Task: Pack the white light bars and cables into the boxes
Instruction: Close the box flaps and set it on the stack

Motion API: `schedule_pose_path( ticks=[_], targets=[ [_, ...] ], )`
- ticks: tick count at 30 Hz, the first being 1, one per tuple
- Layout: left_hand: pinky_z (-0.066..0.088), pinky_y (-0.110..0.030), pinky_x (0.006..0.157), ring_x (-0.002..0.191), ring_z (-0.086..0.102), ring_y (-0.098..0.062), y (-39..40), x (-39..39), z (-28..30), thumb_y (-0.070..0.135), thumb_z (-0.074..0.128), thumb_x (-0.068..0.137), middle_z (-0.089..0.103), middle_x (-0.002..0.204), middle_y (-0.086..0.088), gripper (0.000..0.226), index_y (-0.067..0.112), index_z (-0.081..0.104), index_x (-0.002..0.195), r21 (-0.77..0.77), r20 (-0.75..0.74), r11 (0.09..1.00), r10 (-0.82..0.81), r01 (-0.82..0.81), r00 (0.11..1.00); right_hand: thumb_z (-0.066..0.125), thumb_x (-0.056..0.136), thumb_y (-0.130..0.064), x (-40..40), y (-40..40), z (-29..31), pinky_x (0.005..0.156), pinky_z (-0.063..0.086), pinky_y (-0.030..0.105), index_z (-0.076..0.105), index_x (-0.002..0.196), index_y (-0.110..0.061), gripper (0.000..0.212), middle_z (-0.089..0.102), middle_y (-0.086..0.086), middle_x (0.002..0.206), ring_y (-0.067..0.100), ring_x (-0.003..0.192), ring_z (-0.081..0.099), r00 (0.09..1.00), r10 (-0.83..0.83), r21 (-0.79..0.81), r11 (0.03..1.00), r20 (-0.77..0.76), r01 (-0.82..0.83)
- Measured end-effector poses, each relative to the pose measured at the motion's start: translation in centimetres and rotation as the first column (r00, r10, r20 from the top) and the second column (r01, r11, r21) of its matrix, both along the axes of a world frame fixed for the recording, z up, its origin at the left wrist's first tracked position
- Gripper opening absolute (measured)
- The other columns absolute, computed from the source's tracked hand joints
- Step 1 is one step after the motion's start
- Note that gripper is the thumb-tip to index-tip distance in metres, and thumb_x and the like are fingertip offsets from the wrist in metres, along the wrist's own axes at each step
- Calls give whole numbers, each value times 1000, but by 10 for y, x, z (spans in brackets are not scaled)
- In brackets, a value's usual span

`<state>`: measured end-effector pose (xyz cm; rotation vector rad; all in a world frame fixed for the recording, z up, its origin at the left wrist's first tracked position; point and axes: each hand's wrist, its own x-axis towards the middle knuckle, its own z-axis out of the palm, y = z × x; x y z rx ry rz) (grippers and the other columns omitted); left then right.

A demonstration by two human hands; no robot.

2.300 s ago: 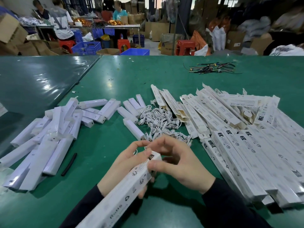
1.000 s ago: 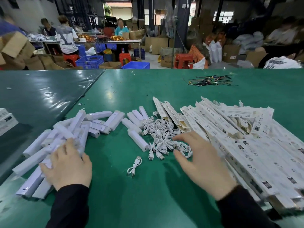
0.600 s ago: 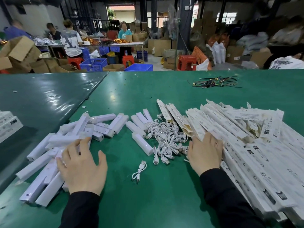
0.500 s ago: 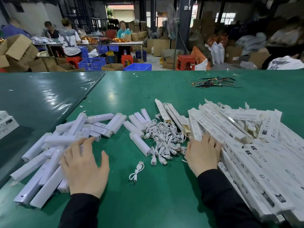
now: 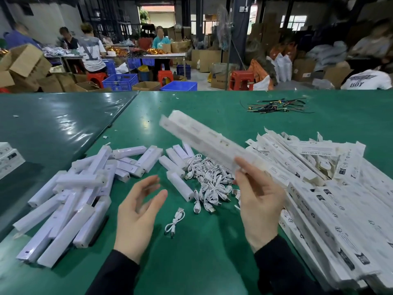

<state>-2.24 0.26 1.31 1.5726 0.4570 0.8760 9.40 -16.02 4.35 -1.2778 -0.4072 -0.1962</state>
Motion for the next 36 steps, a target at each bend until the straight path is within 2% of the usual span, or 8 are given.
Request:
schedule_pose_path(
  ticks=[3,10,14,17,21,26,34,36],
  targets=[
    [54,-30,93,116,63,-20,-4,1,4,29,74,72,68,124,0,53,20,62,123,-254,156,940,-193,228,969,61,83,8,-22,9,-3,59,54,16,81,83,-20,34,76,3,98,7,68,68,764,438,242,899,-474,-365],
    [56,-30,89,112,66,-23,1,0,10,30,91,59,68,123,-11,51,14,75,106,-442,353,829,-190,343,916,56,85,14,-44,22,-15,49,50,17,72,89,2,21,75,19,89,23,71,74,490,568,282,793,-661,-540],
    [58,-26,78,106,69,-25,4,-2,10,9,63,75,70,117,-13,31,10,71,104,-517,370,793,-132,323,919,64,86,-4,-39,18,-15,53,50,20,70,79,-14,13,76,2,83,18,73,71,647,495,-20,785,-580,-619],
    [60,-25,68,89,73,-21,6,-3,9,20,86,58,74,105,-14,34,13,77,89,-529,280,807,-127,263,952,77,79,-33,-30,14,-19,76,50,20,70,89,-25,15,72,-12,97,4,93,64,885,357,-408,790,-301,-457],
    [59,-25,61,75,73,-18,2,-3,6,16,83,56,75,96,-14,29,15,79,85,-507,206,831,-141,229,968,77,67,-50,-34,16,-22,83,57,31,69,108,-25,49,73,-7,104,10,97,68,763,554,-381,661,-333,-647],
    [57,-25,58,72,72,-19,-4,-3,8,21,81,50,76,92,-13,49,6,74,96,-427,111,893,-101,140,989,64,93,-23,-46,21,-26,80,57,45,72,104,-17,15,75,4,94,28,87,72,727,615,-406,606,-307,-684],
    [61,-34,72,99,71,-21,2,-9,18,38,51,82,71,116,-12,45,14,69,115,-658,333,635,-235,404,913,45,101,-19,-52,16,-9,66,53,26,59,107,-3,22,67,8,78,19,65,66,36,823,301,248,-567,-921],
    [60,-31,66,94,73,-21,3,-9,19,33,54,82,72,112,-13,36,15,76,104,-643,304,671,-220,370,927,45,100,-26,-49,15,-10,69,53,29,60,108,-4,27,66,8,80,21,68,66,-20,820,316,197,-572,-928]
  ],
)
